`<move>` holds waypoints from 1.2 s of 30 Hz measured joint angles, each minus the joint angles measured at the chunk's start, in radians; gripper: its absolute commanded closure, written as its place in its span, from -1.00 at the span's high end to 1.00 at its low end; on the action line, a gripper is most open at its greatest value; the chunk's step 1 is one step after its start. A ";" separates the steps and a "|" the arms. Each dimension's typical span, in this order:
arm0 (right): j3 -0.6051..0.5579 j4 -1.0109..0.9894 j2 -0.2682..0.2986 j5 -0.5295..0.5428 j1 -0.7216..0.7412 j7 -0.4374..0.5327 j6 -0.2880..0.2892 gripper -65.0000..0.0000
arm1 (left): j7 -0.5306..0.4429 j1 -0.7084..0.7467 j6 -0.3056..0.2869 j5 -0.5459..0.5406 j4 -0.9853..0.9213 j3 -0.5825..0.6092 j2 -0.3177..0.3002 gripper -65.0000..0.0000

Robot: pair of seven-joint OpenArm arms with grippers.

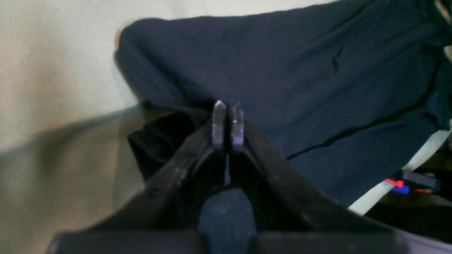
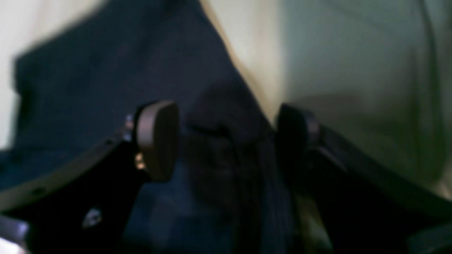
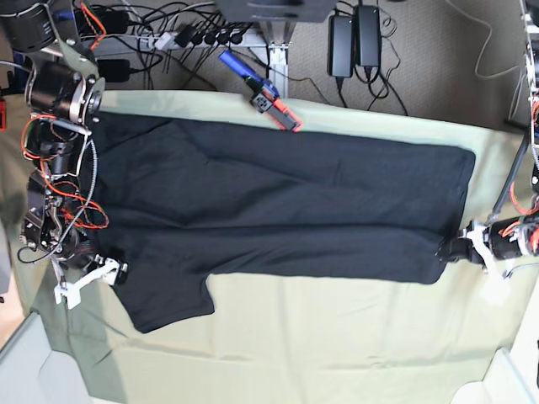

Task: Fold the T-shirt properly
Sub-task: 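Lower the folded hem onto the shirt and adjust the right gripper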

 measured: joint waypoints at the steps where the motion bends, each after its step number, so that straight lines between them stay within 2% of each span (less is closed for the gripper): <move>1: 0.000 0.000 0.000 -0.001 0.001 -0.005 0.000 0.35 | 0.000 0.000 0.000 -0.002 0.000 0.000 0.000 -1.00; 13: -0.001 0.000 -0.003 0.105 0.007 -0.034 0.000 0.35 | 0.000 0.000 0.000 -0.004 0.000 0.000 0.000 -1.00; 15: -0.001 0.000 -0.007 0.104 0.006 -0.039 0.000 0.28 | 0.000 0.000 0.000 -0.003 0.000 0.000 0.000 -1.00; 17: -0.001 0.000 -0.015 0.104 0.006 -0.042 0.000 0.01 | 0.000 0.000 0.000 -0.004 0.000 0.000 0.000 -1.00; 21: -0.001 0.000 -0.023 0.106 0.007 -0.044 0.000 -0.75 | 0.000 0.000 0.000 -0.003 0.000 0.000 0.000 -1.00; 23: -0.001 0.000 -0.025 0.108 0.006 -0.045 0.000 -1.00 | 0.000 0.001 0.000 -0.003 0.000 0.000 0.000 -1.00; 33: -0.001 0.000 -0.013 0.124 0.006 -0.024 0.000 -1.00 | 0.000 0.000 0.000 0.000 0.000 0.000 0.000 -1.00; 34: -0.002 0.000 -0.002 0.124 0.006 -0.004 0.000 -0.92 | 0.000 0.000 0.000 0.001 0.000 0.000 0.000 -1.00; 36: 0.000 0.000 0.022 0.084 0.007 0.036 0.000 -0.45 | 0.000 0.001 0.000 0.003 0.000 0.000 0.000 -1.00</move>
